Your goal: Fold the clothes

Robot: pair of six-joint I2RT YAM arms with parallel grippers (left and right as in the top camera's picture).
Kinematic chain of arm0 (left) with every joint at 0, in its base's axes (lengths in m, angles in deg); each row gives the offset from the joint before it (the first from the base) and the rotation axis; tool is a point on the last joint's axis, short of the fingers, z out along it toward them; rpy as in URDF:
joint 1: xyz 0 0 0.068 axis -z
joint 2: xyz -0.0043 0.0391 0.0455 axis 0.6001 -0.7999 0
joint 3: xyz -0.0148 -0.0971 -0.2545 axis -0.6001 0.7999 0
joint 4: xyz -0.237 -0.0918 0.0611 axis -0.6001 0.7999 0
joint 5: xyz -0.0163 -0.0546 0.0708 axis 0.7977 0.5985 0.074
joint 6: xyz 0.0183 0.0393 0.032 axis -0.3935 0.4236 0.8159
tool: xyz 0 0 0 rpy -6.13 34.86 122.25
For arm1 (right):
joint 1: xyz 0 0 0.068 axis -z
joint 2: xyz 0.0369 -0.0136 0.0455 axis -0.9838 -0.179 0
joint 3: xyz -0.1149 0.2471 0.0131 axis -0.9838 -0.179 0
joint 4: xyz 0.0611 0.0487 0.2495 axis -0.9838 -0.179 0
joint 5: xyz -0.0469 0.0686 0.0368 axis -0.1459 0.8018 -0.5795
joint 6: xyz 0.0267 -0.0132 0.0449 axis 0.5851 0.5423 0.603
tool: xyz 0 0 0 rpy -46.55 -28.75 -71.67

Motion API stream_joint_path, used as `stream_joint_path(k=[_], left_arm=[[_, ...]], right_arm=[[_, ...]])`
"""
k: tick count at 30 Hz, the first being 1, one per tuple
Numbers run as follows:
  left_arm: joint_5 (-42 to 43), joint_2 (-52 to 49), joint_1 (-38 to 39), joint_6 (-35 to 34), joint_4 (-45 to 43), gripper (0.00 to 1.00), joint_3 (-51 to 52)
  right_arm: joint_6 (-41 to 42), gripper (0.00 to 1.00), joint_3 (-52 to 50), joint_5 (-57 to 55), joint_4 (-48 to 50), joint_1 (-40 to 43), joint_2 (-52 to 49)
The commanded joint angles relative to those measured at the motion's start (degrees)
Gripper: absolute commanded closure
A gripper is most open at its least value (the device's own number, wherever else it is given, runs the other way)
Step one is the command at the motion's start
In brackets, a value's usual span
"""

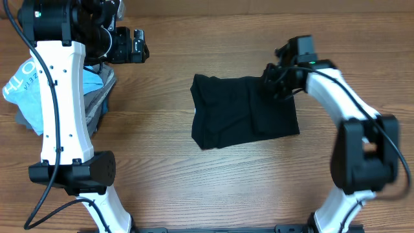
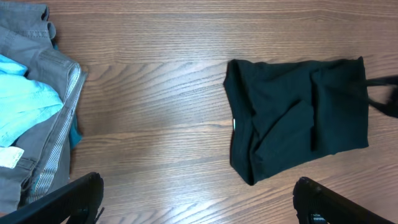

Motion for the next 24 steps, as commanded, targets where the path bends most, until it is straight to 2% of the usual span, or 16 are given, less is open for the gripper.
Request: stream_joint_path(k=[1,6,14,19,20,23,24], left_arm=[[-0.09,-0.28,-0.11,0.02,-0.04,0.00,-0.11],[-0.09,-0.28,-0.11,0.04,-0.04,0.00,-0.11],[-0.09,-0.28,-0.11,0.04,-0.04,0.00,-0.11],[0.52,-0.28,-0.09,-0.33,-0.72,0.00,-0.11],[0.55,-0.28,0.02,-1.03,-1.73,0.00,-0.11],[1.51,-0.28,0.09,-1.92,-2.40,0.00,-0.11],[1.92,-0.28,0.09,-1.92,-3.10,0.00,-0.11]], right_arm=[[-1.90,0.88,0.26,-2.97,-4.81,0.37,4.07],[-1.86,0.89,-3.02,-9.38,-11.45,0.04,2.91],[0.26,0.85,-13.25,-9.22,-4.22,0.07,2.82],[0.28,0.85,-14.71,-9.09,-2.80,0.07,2.84],[0.04,0.83,-14.71,-8.52,-2.86,0.07,2.84],[-2.34,0.58,-14.49,-6.32,-3.34,0.11,2.91],[-3.78,0.53,-14.08,-5.90,-3.98,0.13,3.13]])
